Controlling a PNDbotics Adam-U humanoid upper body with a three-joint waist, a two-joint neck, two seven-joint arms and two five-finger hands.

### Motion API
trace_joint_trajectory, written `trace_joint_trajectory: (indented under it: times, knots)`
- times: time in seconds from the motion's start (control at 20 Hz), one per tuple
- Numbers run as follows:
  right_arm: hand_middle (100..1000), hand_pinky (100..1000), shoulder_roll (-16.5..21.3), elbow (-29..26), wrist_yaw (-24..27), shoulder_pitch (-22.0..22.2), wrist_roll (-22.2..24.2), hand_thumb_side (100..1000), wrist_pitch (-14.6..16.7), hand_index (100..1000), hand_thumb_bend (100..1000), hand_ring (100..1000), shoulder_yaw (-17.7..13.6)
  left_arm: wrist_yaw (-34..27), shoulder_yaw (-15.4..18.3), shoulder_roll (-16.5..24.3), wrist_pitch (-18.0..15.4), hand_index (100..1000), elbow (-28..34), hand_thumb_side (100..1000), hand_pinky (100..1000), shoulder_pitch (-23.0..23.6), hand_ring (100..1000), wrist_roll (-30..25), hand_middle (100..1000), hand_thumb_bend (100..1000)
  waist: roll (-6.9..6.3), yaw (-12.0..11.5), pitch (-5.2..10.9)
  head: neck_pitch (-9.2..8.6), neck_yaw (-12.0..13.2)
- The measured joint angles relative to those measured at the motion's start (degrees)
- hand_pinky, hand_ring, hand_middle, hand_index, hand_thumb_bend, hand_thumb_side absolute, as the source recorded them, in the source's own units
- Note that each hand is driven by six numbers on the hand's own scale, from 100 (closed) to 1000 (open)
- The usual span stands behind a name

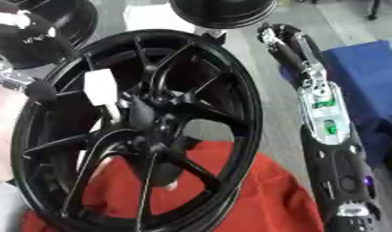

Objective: Pull the pin out of the wheel hub.

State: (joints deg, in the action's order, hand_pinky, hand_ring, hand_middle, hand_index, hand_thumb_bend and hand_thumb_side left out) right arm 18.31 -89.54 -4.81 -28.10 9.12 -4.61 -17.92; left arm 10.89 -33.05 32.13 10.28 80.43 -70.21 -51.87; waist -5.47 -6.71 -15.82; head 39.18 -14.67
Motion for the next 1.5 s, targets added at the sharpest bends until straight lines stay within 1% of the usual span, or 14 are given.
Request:
trace_joint_trajectory:
  times: [0.2, 0.4, 0.75, 0.9, 1.1, 1.2, 1.35, 1.5]
  knots:
    - [629, 945, -0.43, 0.0, 0.0, -0.15, 0.24, 586, -0.14, 678, 100, 799, 0.33, 3.5, -0.28, -0.85, 0.23, 865, -0.61, 560, 808, 0.01, 787, 0.57, 781, 729, -0.04, 0.41, 0.0, -0.06, 0.2]
    - [630, 945, -0.64, 0.0, 0.0, -0.48, 0.65, 587, -0.1, 678, 100, 799, 0.65, 7.22, -0.27, -1.7, -0.27, 866, -1.79, 554, 809, 0.1, 789, 2.11, 783, 730, -0.08, 0.81, 0.0, -0.65, 0.4]
    - [629, 945, -0.98, 0.0, 0.0, -0.64, 1.01, 588, -0.15, 678, 100, 799, 1.0, 10.18, -0.09, -2.87, -1.7, 862, -4.03, 547, 806, 0.24, 786, 3.92, 780, 725, -0.09, 1.26, 0.0, -1.56, 0.54]
    - [629, 946, -1.03, 0.0, 0.0, -0.76, 1.26, 588, -0.14, 678, 100, 799, 1.19, 10.54, 0.08, -3.99, -2.41, 846, -5.33, 524, 793, 0.25, 766, 4.24, 753, 721, -0.09, 1.52, 0.0, -1.84, 0.94]
    - [629, 947, -1.46, 0.0, 0.0, -1.09, 1.46, 587, 0.02, 678, 100, 799, 1.37, 10.76, 0.06, -5.33, -3.71, 826, -6.79, 489, 781, 0.26, 741, 3.13, 720, 692, -0.09, 1.75, 0.0, -2.05, 1.34]
    - [628, 947, -1.49, 0.0, 0.0, -1.1, 1.48, 586, 0.04, 678, 100, 798, 1.38, 11.51, 0.05, -5.77, -4.2, 824, -7.41, 488, 777, 0.27, 730, 2.55, 706, 688, -0.09, 1.93, 0.0, -2.06, 1.52]
    - [627, 947, -1.54, 0.0, 0.0, -1.12, 1.48, 609, 0.04, 677, 100, 797, 1.51, 12.5, 0.07, -6.54, -4.55, 813, -8.17, 486, 769, 0.43, 707, 2.18, 678, 641, -0.09, 2.07, 0.0, -2.06, 1.73]
    - [628, 948, -1.79, 0.0, 0.0, -1.16, 1.49, 613, 0.04, 677, 100, 797, 1.72, 12.31, 0.07, -7.29, -4.7, 790, -8.46, 484, 754, 0.57, 684, 2.11, 645, 616, -0.09, 2.4, -0.02, -2.07, 2.03]
